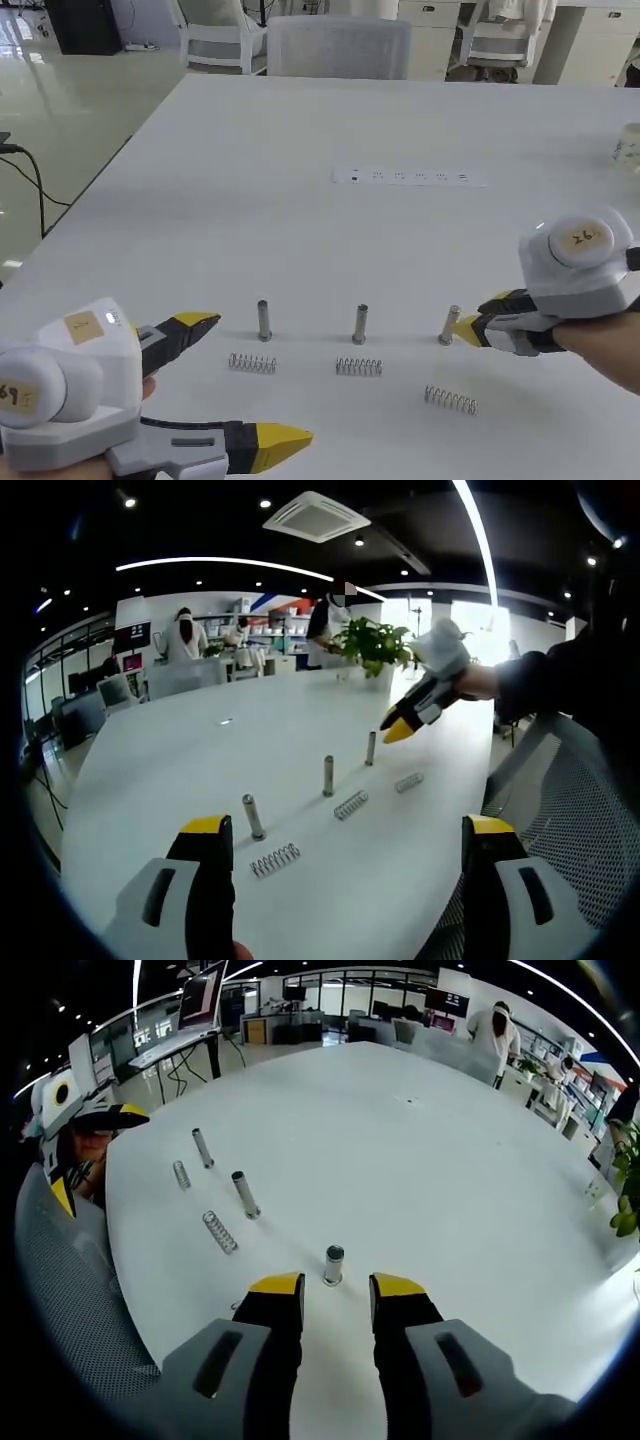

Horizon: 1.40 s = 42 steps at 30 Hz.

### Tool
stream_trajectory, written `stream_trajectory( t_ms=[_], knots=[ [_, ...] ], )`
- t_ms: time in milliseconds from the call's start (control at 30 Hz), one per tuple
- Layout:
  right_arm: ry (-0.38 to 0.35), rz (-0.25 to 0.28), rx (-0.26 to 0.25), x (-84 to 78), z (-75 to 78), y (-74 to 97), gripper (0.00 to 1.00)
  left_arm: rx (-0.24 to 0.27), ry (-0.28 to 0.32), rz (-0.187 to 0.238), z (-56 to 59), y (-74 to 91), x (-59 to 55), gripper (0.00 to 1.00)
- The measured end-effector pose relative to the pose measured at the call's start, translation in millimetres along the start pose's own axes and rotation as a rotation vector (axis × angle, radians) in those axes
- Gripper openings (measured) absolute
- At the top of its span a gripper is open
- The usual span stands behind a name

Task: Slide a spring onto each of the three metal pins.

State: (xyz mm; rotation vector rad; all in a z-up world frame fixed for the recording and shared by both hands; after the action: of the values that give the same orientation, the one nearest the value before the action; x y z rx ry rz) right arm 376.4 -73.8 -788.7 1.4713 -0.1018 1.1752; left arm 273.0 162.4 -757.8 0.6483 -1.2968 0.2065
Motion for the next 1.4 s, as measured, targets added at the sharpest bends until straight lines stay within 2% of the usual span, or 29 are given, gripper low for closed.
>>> stream_trajectory(
  t_ms=[433, 700, 867, 1233, 1400],
  knots=[
    [0.014, -0.006, 0.007, -5.5, -4.0, 5.8, 0.28, -0.002, 0.001, -0.001, 0.2, 0.0, -0.5, 0.94],
    [0.035, -0.016, 0.031, -11.3, -11.1, 7.3, 0.28, -0.002, 0.000, 0.001, 0.8, -0.2, -0.1, 0.94],
    [0.050, -0.036, 0.062, -17.0, -19.8, 6.1, 0.27, -0.001, -0.001, 0.002, 1.0, -0.2, 0.1, 0.94],
    [0.114, -0.071, 0.166, -24.4, -46.5, 6.3, 0.27, -0.001, -0.002, 0.004, 1.5, -0.1, 0.3, 0.94],
    [0.141, -0.090, 0.188, -28.4, -53.2, 5.9, 0.27, 0.000, -0.001, 0.006, 1.5, 0.0, 0.5, 0.94]
  ],
)
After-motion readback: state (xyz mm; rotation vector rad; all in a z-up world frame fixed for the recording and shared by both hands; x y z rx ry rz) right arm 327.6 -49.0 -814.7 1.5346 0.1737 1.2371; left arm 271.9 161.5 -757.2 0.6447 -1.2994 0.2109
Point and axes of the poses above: the centre of the closed fingertips' face, and the gripper's own axes: y roughly backward along the fingers, z roughly to its right, x roughly out of its top, the point moved 3 cm from there along y, roughly backward along the fingers, and after that the axes turned 10 degrees about -x, right-handed, at the moved point
